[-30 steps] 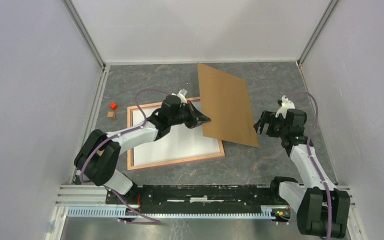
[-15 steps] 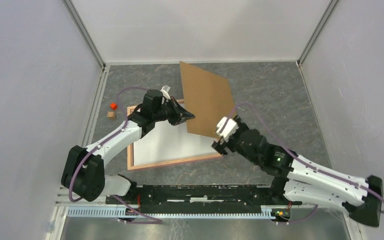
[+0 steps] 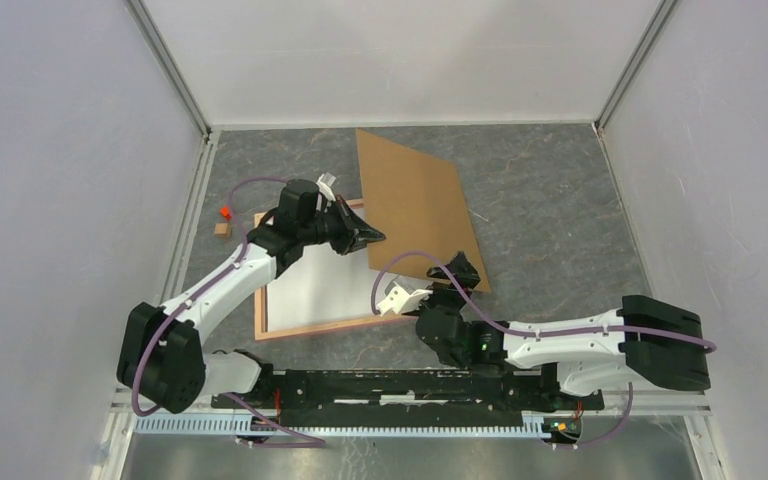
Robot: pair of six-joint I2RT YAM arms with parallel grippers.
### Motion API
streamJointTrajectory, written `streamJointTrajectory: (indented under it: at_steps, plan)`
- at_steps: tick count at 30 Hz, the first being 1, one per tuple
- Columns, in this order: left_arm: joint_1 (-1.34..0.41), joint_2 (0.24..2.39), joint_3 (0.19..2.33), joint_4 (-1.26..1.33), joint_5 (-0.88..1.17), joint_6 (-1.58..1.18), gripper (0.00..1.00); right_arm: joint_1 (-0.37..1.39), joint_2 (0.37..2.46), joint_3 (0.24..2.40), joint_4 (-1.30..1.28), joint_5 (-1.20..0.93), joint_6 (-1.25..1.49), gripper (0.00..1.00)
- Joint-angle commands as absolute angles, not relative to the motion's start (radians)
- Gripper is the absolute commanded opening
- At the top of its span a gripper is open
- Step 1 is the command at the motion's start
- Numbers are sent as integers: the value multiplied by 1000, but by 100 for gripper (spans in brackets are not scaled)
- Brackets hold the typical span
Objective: Put the photo into the frame
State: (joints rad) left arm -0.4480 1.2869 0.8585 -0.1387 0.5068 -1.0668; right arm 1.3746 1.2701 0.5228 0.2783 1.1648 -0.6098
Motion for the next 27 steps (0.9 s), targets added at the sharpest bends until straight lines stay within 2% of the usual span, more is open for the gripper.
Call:
streamJointTrajectory:
  at_steps: [1, 4, 7, 11, 12, 15, 16, 18, 20, 23, 27]
  plan:
    - [-439, 1210, 923, -125, 577, -1032, 2, 1337, 1296, 521, 555, 1285, -698, 98]
    - [-432, 1187, 936, -159, 595, -1034, 2, 1307, 1308, 513, 552, 1205, -656, 95]
    - [-427, 1170, 979, -234, 605, -1002, 2, 1285, 1324, 479, 678, 1212, -720, 91]
    - [-419, 1149, 1008, -288, 607, -986, 2, 1284, 1322, 462, 778, 1191, -799, 77]
    - [-419, 1145, 1012, -288, 614, -988, 2, 1284, 1318, 464, 789, 1174, -807, 73]
    - [-417, 1132, 1032, -308, 620, -981, 3, 1287, 1304, 494, 775, 1168, -819, 48]
    - [-417, 1128, 1045, -328, 616, -971, 9, 1287, 1292, 509, 745, 1166, -800, 39]
    - [-416, 1113, 1079, -373, 591, -936, 35, 1287, 1261, 545, 654, 1152, -734, 19]
    - [-416, 1078, 1115, -382, 577, -891, 47, 1287, 1218, 569, 597, 1125, -678, 2]
    - [-417, 1022, 1201, -426, 525, -819, 68, 1284, 1149, 584, 596, 1115, -640, 0]
    - [-416, 949, 1369, -558, 381, -673, 88, 1282, 1090, 650, 556, 1099, -612, 0]
